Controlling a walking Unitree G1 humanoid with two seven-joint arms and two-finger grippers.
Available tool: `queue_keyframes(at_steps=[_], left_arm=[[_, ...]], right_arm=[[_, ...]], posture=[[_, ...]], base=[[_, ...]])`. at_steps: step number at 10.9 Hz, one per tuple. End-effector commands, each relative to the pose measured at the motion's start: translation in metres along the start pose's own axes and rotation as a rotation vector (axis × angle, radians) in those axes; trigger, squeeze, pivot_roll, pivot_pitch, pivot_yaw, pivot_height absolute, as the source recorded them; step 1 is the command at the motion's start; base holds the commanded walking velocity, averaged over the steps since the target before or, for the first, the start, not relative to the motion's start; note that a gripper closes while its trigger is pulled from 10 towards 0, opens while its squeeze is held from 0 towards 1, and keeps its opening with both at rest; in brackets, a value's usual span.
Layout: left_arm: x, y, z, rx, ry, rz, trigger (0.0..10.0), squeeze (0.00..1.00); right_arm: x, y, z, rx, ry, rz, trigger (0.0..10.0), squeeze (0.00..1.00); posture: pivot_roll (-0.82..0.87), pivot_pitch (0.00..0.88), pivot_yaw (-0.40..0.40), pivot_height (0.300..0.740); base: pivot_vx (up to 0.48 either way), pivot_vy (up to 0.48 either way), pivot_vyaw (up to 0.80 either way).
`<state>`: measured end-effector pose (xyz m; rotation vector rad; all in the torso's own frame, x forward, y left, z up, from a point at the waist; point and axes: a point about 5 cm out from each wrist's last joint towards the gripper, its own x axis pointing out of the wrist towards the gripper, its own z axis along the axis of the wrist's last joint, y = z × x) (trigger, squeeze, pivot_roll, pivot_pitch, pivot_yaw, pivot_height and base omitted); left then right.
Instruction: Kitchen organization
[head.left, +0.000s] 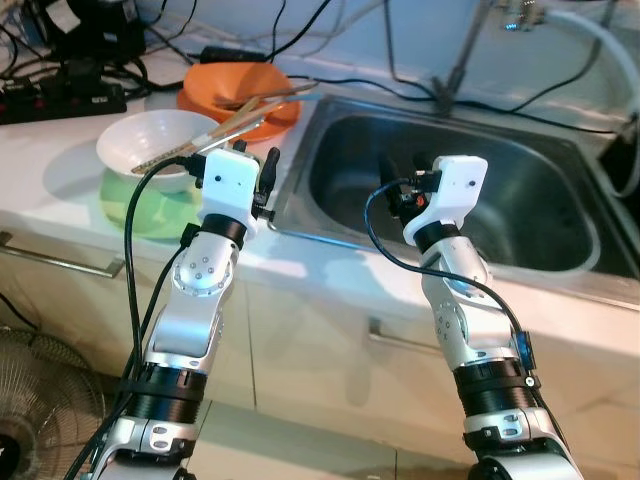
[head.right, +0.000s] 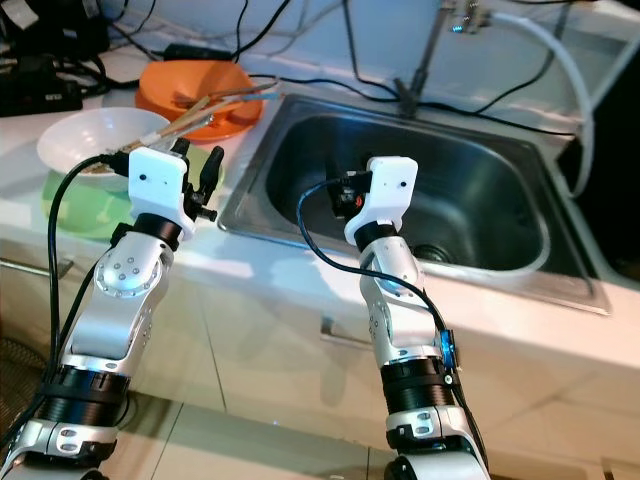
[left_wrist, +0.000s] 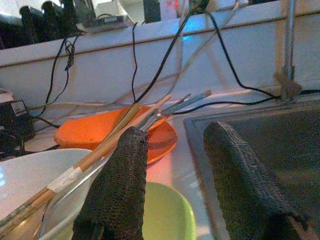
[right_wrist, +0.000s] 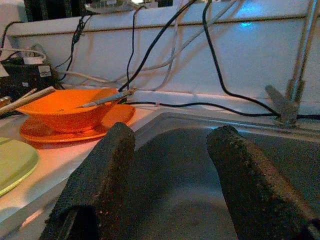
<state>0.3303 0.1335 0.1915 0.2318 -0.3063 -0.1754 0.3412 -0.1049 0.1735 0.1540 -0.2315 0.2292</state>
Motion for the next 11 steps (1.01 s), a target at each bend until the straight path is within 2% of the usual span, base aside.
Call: queue_keyframes(at_steps=[1, 5, 11], left_arm=[[0.0029, -0.0019, 0.0077, 0.009, -0.032, -0.008, 10.0, 0.00], [0.0028, -0.0022, 0.0103, 0.013, -0.050, -0.008, 10.0, 0.00], [0.0023, -0.0087, 0.0163, 0.030, -0.090, -0.056, 10.0, 0.00]], right_arm=[[0.0007, -0.0027, 0.0016, 0.006, -0.008, -0.010, 10.0, 0.00], [0.0008, -0.0027, 0.0012, 0.007, -0.009, -0.010, 10.0, 0.00], [0.0004, -0.0033, -0.0008, 0.007, -0.005, -0.014, 10.0, 0.00]], posture=[[-0.01, 0.031, -0.096, 0.719], [-0.01, 0.033, -0.097, 0.719], [-0.01, 0.033, -0.095, 0.719]], base=[[0.379, 0.000, 0.00], [0.375, 0.000, 0.00], [0.000, 0.000, 0.00]])
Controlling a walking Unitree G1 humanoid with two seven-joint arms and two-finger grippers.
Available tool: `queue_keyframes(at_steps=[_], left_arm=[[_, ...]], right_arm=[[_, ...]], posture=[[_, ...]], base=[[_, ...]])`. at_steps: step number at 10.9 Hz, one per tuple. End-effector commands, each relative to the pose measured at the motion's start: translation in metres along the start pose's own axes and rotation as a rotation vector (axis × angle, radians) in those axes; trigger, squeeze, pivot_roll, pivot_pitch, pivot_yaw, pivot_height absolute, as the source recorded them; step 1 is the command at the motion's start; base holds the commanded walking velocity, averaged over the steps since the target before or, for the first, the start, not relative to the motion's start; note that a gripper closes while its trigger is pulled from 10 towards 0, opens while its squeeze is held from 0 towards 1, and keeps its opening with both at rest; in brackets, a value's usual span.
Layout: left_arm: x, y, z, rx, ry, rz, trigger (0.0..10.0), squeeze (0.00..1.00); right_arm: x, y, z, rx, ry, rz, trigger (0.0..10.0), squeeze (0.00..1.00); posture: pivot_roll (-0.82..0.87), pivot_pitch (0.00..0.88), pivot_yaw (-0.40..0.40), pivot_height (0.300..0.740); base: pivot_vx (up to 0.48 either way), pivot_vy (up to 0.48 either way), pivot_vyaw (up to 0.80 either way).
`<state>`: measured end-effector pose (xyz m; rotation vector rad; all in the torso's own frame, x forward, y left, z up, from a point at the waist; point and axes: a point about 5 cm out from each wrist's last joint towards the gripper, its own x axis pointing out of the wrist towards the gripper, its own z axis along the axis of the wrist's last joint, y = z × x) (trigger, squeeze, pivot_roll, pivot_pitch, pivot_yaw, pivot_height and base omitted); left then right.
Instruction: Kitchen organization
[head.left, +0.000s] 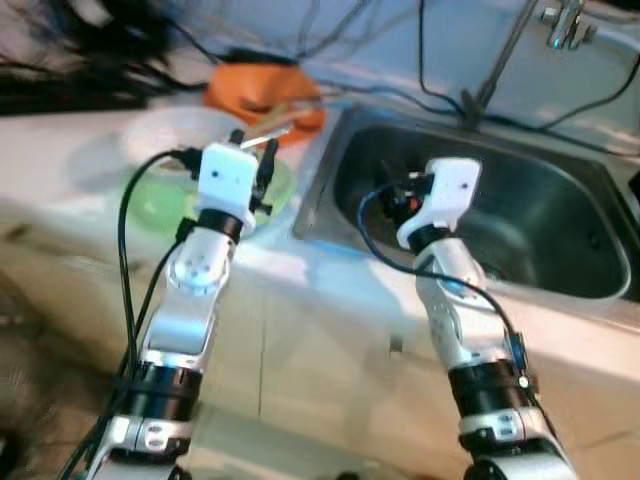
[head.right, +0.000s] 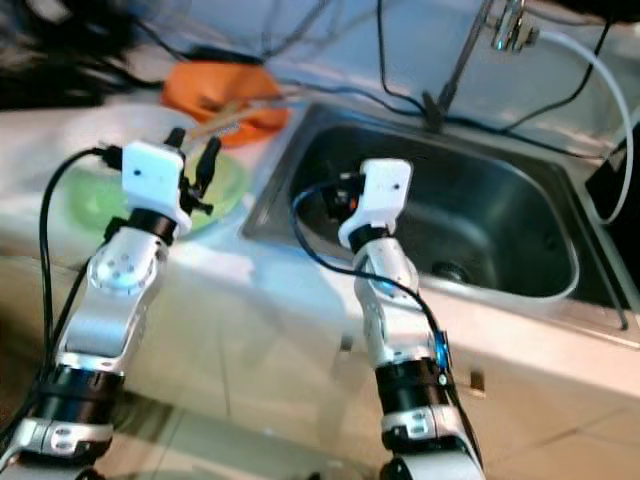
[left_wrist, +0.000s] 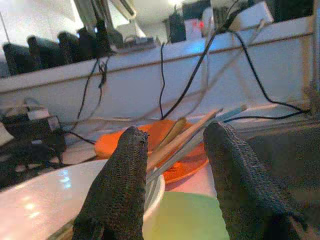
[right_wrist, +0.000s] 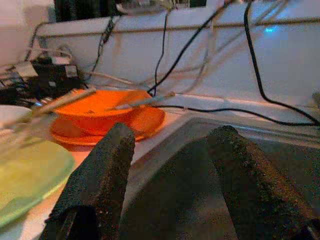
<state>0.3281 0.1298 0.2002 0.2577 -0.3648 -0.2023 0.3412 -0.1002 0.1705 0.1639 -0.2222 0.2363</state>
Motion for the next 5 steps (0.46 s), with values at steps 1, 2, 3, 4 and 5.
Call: queue_keyframes(at_steps=[1, 2, 3, 4, 5], left_arm=[[0.003, -0.008, 0.009, 0.038, -0.032, -0.052, 10.0, 0.00], [0.006, -0.010, 0.014, 0.107, -0.038, -0.076, 10.0, 0.00], [0.014, -0.015, 0.025, 0.253, -0.061, -0.139, 10.0, 0.00], [0.018, -0.017, 0.026, 0.338, -0.043, -0.179, 10.0, 0.00], [0.020, -0.019, 0.023, 0.376, -0.011, -0.194, 10.0, 0.00]], right_arm=[[0.000, -0.007, 0.003, -0.005, -0.013, -0.019, 10.0, 0.00], [0.000, -0.008, 0.003, -0.005, -0.013, -0.020, 10.0, 0.00], [0.000, -0.008, 0.002, -0.004, -0.011, -0.021, 10.0, 0.00], [0.000, -0.008, 0.001, -0.002, -0.009, -0.020, 10.0, 0.00], [0.000, -0.008, 0.001, 0.000, -0.008, -0.021, 10.0, 0.00]], posture=[[-0.01, 0.033, -0.096, 0.719], [-0.01, 0.033, -0.096, 0.719], [-0.01, 0.033, -0.096, 0.719], [-0.01, 0.033, -0.096, 0.719], [-0.01, 0.033, -0.096, 0.719]], base=[[0.000, 0.000, 0.00], [0.000, 0.000, 0.00], [0.000, 0.000, 0.00], [0.000, 0.000, 0.00], [0.000, 0.000, 0.00]])
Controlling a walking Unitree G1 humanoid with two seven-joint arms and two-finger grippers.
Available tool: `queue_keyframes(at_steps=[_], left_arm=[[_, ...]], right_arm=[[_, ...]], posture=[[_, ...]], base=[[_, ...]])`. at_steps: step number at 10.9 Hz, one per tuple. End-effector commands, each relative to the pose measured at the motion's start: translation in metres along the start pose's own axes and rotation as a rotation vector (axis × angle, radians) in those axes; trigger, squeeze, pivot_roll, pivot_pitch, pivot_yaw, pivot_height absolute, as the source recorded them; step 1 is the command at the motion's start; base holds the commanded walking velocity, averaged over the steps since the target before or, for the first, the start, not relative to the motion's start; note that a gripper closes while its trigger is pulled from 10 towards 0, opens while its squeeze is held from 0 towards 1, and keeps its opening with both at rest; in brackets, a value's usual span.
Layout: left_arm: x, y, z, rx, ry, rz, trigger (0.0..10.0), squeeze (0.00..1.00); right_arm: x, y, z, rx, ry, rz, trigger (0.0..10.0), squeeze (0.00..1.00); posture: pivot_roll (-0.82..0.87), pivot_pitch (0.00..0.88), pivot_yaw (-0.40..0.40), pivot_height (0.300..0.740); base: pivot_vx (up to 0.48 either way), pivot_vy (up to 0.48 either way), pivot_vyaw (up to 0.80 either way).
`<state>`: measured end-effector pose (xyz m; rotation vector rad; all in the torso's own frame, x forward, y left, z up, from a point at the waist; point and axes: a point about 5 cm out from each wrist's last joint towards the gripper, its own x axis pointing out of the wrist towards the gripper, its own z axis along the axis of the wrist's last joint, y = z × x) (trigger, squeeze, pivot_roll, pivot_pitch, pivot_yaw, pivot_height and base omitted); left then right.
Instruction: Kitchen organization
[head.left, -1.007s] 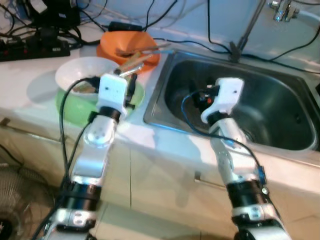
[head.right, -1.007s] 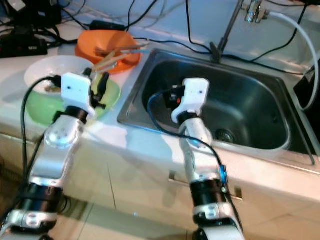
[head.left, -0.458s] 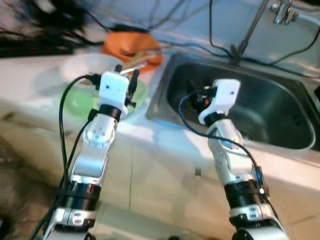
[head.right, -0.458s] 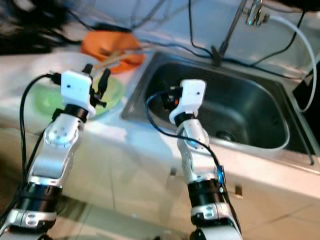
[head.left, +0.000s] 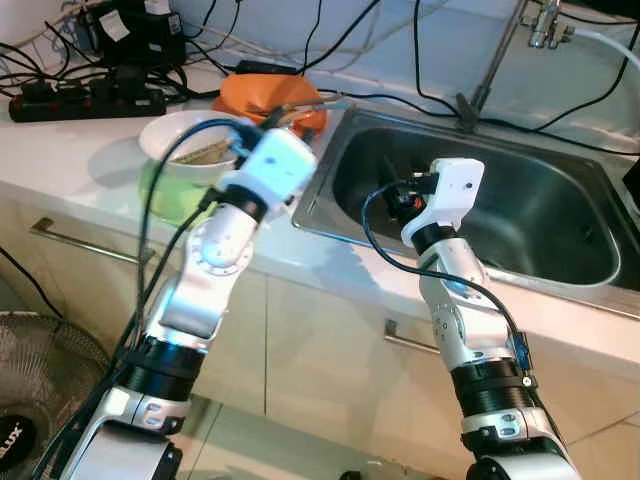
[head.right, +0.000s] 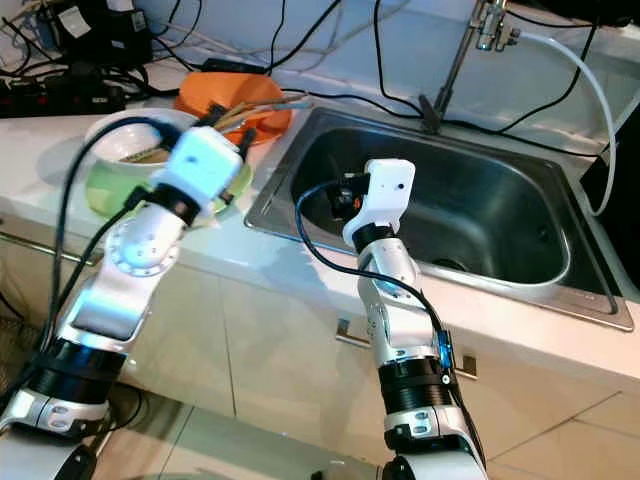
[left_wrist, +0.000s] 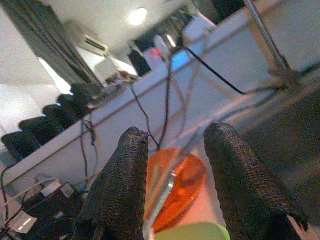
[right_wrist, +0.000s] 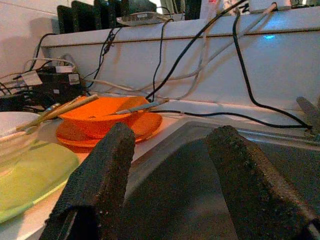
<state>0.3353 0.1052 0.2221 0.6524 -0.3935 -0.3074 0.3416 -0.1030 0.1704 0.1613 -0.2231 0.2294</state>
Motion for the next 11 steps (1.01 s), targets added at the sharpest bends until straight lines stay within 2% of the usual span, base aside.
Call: queue_keyframes(at_steps=[1, 2, 3, 4, 7, 11], left_arm=[[0.005, -0.003, -0.003, 0.038, 0.033, -0.032, 10.0, 0.00], [0.012, -0.005, -0.011, 0.110, 0.097, -0.065, 10.0, 0.00], [0.016, -0.006, -0.015, 0.143, 0.131, -0.082, 10.0, 0.00], [0.026, -0.001, -0.019, 0.200, 0.161, -0.067, 10.0, 0.00], [0.044, 0.012, -0.023, 0.255, 0.193, -0.028, 10.0, 0.00], [0.055, 0.012, -0.024, 0.283, 0.193, -0.020, 10.0, 0.00]], right_arm=[[0.000, -0.005, 0.000, 0.005, -0.005, -0.015, 10.0, 0.00], [0.001, -0.005, 0.000, 0.006, -0.004, -0.015, 10.0, 0.00], [0.001, -0.004, 0.000, 0.007, -0.004, -0.014, 10.0, 0.00], [0.001, -0.004, 0.000, 0.008, -0.006, -0.014, 10.0, 0.00], [0.002, -0.005, 0.000, 0.005, -0.009, -0.021, 10.0, 0.00], [0.001, -0.007, 0.000, 0.003, -0.010, -0.027, 10.0, 0.00]], posture=[[0.00, 0.034, -0.098, 0.719], [0.00, 0.033, -0.100, 0.719], [0.00, 0.033, -0.100, 0.719], [0.00, 0.029, -0.096, 0.719], [0.00, 0.024, -0.089, 0.719], [-0.01, 0.025, -0.087, 0.719]], base=[[0.000, 0.000, 0.00], [0.000, 0.000, 0.00], [0.000, 0.000, 0.00], [0.000, 0.000, 0.00], [0.000, 0.000, 0.00], [0.000, 0.000, 0.00]])
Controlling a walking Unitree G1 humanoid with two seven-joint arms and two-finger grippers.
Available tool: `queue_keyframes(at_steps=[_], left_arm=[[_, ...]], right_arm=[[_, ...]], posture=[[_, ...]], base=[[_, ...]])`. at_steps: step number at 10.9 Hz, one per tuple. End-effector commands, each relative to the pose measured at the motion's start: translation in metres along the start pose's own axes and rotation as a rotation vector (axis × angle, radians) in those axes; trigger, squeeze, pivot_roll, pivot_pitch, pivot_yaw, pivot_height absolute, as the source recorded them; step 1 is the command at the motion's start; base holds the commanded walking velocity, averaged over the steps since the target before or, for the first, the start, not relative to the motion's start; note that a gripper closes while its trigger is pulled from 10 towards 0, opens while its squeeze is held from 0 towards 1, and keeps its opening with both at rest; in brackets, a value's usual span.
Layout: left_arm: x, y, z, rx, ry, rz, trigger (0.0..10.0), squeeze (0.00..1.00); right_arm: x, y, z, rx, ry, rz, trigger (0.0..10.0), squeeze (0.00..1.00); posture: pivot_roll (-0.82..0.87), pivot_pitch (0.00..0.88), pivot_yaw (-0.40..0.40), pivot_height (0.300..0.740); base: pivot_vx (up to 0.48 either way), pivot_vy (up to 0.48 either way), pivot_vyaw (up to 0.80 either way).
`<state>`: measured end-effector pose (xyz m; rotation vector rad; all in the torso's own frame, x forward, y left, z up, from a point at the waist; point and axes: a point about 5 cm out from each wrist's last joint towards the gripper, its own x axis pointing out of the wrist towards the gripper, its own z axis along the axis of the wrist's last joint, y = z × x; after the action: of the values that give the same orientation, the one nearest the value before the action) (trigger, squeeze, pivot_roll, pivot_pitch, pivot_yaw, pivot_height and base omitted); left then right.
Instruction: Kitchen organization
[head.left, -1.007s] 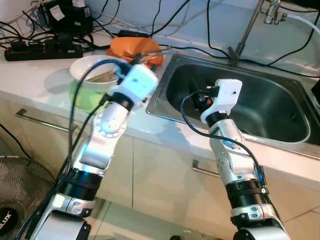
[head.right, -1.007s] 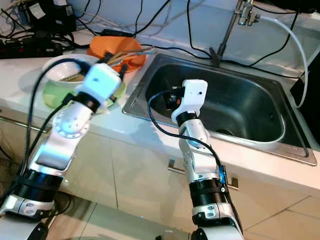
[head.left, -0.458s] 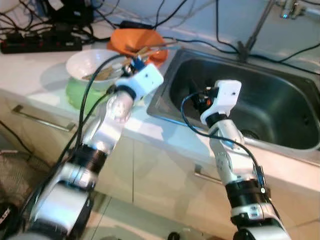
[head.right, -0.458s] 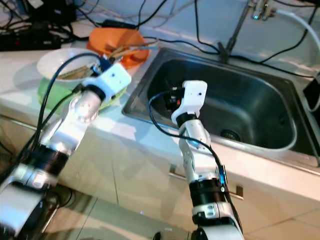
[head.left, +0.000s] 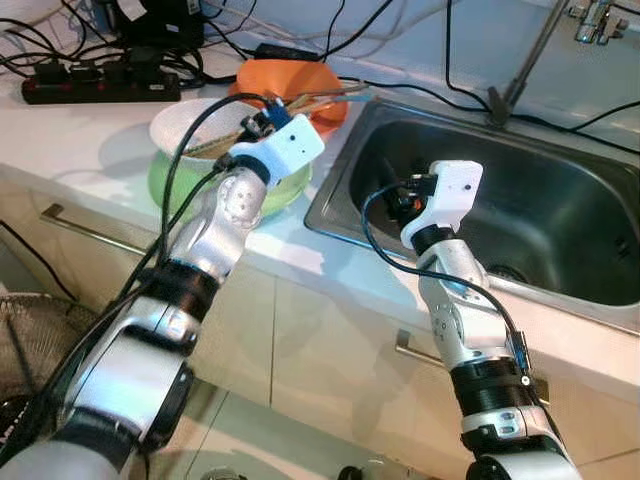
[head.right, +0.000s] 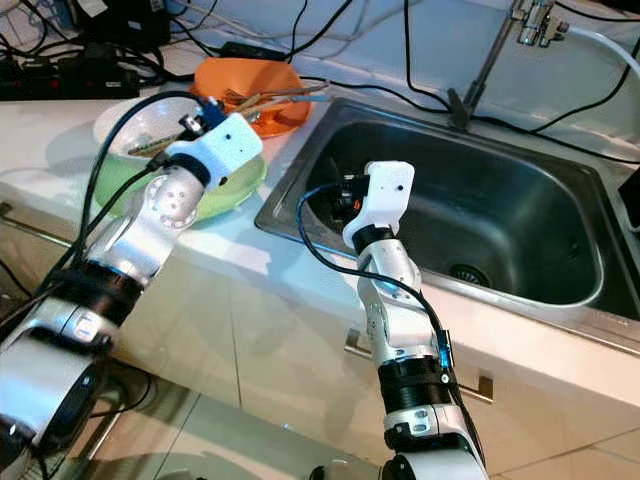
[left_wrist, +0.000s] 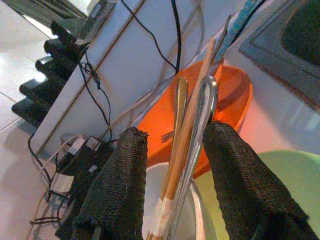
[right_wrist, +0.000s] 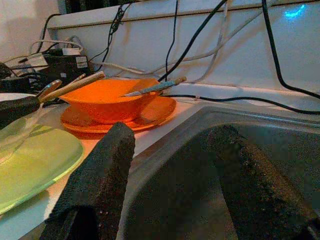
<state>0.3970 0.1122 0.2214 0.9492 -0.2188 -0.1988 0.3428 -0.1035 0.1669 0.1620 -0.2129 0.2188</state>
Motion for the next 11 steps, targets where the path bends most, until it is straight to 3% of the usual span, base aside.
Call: queue_keyframes(at_steps=[1, 5, 6, 7, 11], left_arm=[[0.004, 0.000, 0.009, 0.008, -0.031, 0.000, 10.0, 0.00], [0.013, 0.001, 0.012, 0.018, -0.038, 0.000, 10.0, 0.00], [0.015, 0.000, 0.012, 0.018, -0.038, -0.003, 3.2, 0.00], [0.015, 0.000, 0.012, 0.017, -0.041, -0.004, 0.0, 0.00], [0.016, 0.001, 0.013, 0.010, -0.054, 0.004, 0.0, 0.00]], right_arm=[[0.001, -0.005, 0.003, 0.002, -0.019, -0.017, 10.0, 0.00], [0.000, -0.006, 0.002, 0.000, -0.014, -0.023, 10.0, 0.00], [-0.002, -0.006, 0.001, 0.000, -0.011, -0.026, 10.0, 0.00], [-0.002, -0.006, 0.001, 0.000, -0.010, -0.028, 10.0, 0.00], [-0.003, -0.007, 0.000, -0.001, -0.006, -0.032, 10.0, 0.00]], posture=[[-0.01, 0.023, -0.085, 0.719], [-0.02, 0.024, -0.081, 0.719], [-0.02, 0.025, -0.079, 0.719], [-0.02, 0.027, -0.078, 0.719], [-0.02, 0.029, -0.080, 0.719]], base=[[0.000, 0.000, 0.00], [0.000, 0.000, 0.00], [0.000, 0.000, 0.00], [0.000, 0.000, 0.00], [0.000, 0.000, 0.00]])
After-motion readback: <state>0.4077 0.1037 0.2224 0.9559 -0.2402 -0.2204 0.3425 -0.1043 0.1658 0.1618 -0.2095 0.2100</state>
